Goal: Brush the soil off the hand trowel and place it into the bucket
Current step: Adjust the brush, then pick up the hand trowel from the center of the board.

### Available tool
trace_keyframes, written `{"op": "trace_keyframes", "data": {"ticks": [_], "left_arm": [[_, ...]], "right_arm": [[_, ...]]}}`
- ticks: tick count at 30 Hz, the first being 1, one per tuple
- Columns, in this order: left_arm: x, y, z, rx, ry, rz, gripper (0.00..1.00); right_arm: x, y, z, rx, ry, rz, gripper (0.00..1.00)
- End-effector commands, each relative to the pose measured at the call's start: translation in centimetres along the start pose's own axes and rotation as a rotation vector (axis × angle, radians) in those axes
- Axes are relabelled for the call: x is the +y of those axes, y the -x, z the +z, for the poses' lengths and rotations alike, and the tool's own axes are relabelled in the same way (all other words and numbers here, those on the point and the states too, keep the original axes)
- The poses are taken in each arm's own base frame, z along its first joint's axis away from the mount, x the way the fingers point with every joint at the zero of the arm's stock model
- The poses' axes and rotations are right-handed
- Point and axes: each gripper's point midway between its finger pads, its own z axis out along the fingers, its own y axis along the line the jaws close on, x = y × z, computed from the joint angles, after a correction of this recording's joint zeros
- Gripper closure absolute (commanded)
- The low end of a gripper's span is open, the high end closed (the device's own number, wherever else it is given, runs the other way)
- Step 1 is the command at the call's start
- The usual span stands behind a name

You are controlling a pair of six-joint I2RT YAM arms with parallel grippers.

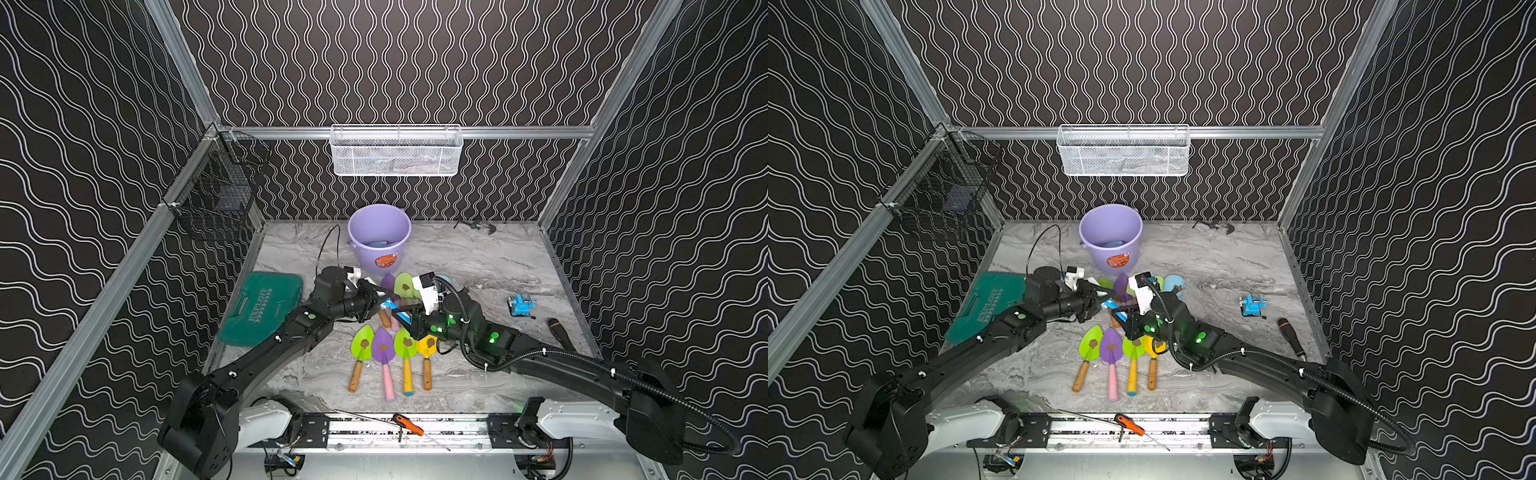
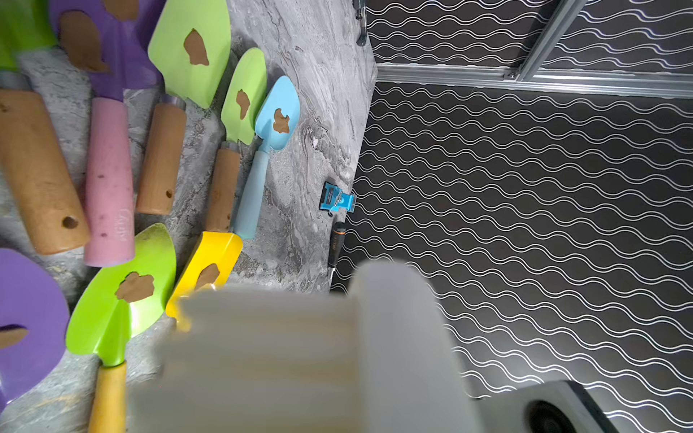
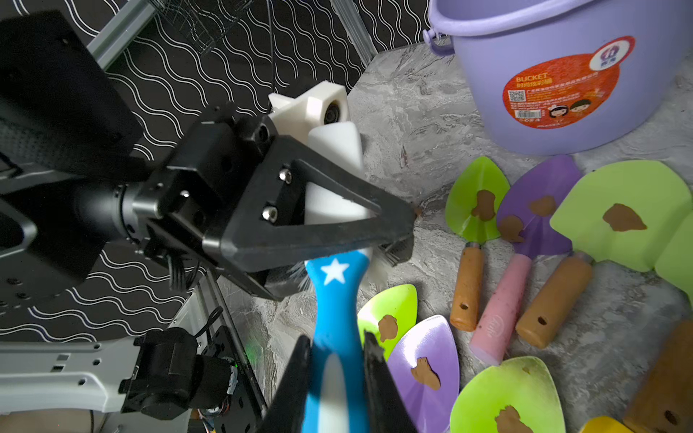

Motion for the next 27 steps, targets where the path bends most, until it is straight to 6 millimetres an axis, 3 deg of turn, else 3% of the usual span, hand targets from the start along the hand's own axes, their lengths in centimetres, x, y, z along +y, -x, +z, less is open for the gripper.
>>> {"op": "trace_keyframes", "data": {"ticks": [1, 4, 5, 6, 7, 8, 11, 15, 18, 21, 23, 27], "left_arm": [[-0.9, -0.5, 0.3, 0.034, -0.034, 0.043, 0.98], [-0.3, -0.5, 0.5, 0.052, -0.003, 0.076, 0.77], [-0.2, -0.3, 0.5, 0.057, 0.007, 0.096, 0.60], [0.0, -0.1, 0.6, 0.064, 0.033, 0.124, 0.37], [0.3, 0.3, 0.5, 0.070, 0.071, 0.168, 0.05], [0.5, 0.8, 0.3, 0.067, 0.115, 0.210, 0.01], [1.7, 3.2, -1.1, 0.022, 0.323, 0.414, 0.01], [3.1, 6.9, -5.1, -0.127, 0.635, 0.641, 0.01], [4.7, 7.9, -7.7, -0.190, 0.771, 0.695, 0.01], [6.9, 6.8, -9.2, -0.153, 0.843, 0.668, 0.01], [7.9, 4.7, -9.2, -0.084, 0.812, 0.683, 0.01], [9.9, 0.7, -11.6, -0.088, 0.795, 0.707, 0.03]], "right_arm": [[1.6, 0.8, 0.0, -0.023, 0.072, -0.018, 0.97], [1.6, 0.6, 0.0, -0.016, 0.073, -0.017, 1.00], [1.4, 0.6, 0.0, -0.016, 0.069, -0.019, 1.00], [1.4, 0.5, -0.1, -0.014, 0.065, -0.022, 1.00], [1.2, 0.4, -0.2, -0.014, 0.055, -0.023, 1.00], [0.9, 0.3, -0.3, -0.010, 0.042, -0.023, 1.00], [-0.6, -0.1, -0.6, 0.002, -0.011, -0.014, 1.00], [-3.0, -0.7, -1.4, 0.008, -0.105, 0.004, 1.00], [-4.2, -1.4, -2.1, 0.014, -0.159, 0.010, 1.00], [-5.1, -2.0, -2.8, 0.015, -0.188, 0.030, 1.00], [-5.3, -2.3, -3.2, 0.032, -0.201, 0.032, 1.00], [-5.8, -2.8, -3.9, 0.047, -0.231, 0.043, 1.00]]}}
